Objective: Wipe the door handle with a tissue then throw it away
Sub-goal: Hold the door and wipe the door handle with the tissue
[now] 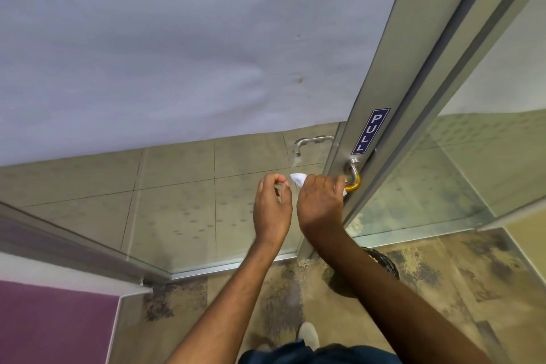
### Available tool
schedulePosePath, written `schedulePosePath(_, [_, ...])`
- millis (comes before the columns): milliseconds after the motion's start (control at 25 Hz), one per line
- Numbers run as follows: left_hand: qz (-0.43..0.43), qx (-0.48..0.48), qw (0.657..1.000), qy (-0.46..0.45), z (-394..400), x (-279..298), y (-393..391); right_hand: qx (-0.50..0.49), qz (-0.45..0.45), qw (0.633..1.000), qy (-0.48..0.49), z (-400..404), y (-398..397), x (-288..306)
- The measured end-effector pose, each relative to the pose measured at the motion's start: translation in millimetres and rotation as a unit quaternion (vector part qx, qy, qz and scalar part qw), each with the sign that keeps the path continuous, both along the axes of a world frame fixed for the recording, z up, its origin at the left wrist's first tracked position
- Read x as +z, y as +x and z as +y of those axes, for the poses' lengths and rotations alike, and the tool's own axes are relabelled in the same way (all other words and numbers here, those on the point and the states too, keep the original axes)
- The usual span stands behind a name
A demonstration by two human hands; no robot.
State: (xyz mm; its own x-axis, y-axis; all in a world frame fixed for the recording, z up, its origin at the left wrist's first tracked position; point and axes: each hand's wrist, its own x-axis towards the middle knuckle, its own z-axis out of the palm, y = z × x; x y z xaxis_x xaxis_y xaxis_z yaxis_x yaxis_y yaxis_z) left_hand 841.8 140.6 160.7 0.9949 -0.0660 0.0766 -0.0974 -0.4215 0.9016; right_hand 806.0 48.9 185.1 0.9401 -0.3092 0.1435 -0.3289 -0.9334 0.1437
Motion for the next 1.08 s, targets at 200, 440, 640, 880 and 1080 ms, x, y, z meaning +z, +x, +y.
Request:
schedulePosePath(200, [-0.360,-0.062,0.922,0.129,13,51,12,-0.008,0.068,0.996,0.059,-4,18,14])
schedulePosePath(440, [-0.528,-0.094,0.814,0.221,2,107,54,-0.007,-0.021,0.996,0.081,-6,18,9])
schedulePosePath(640, [-0.608,-0.058,0.748,0.259,-10,133,90,0.077,-0.232,0.970,-0.012,-17,-10,-36])
schedulePosePath(880, [-0.652,-0.013,0.702,0.285,-21,127,109,0.024,-0.111,0.994,0.004,-10,20,-11])
schedulePosePath(1080, [-0.654,0.000,0.697,0.294,-21,123,114,0.031,-0.024,0.999,0.028,-16,33,-5])
